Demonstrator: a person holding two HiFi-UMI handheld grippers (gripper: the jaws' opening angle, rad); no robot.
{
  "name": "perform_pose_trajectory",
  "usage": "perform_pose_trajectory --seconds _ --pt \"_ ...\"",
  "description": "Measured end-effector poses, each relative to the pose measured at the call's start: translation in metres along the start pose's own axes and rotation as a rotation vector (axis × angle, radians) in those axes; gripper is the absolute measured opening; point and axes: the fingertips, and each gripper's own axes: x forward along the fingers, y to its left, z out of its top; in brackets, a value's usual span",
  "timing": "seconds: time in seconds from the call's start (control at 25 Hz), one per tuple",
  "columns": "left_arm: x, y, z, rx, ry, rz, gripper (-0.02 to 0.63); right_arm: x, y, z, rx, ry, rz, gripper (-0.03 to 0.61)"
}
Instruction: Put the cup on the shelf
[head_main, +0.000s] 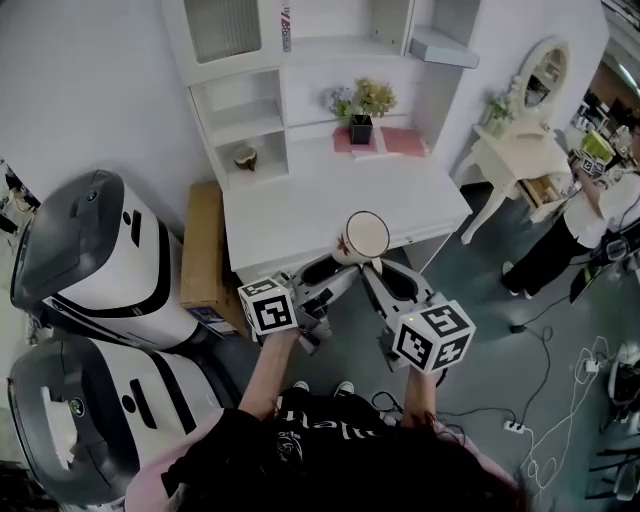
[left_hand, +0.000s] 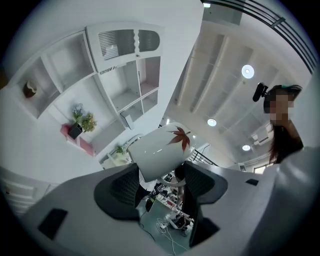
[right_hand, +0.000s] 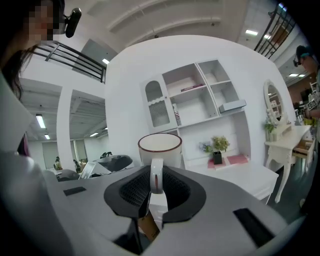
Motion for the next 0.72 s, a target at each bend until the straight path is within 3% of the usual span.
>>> perform_pose_trajectory --seconds 0.72 --pt "0.049 -0.006 -0.035 -0.01 -0.018 0.029 0.287 -0.035 -0.05 -0.002 -0.009 0.01 0.028 0.091"
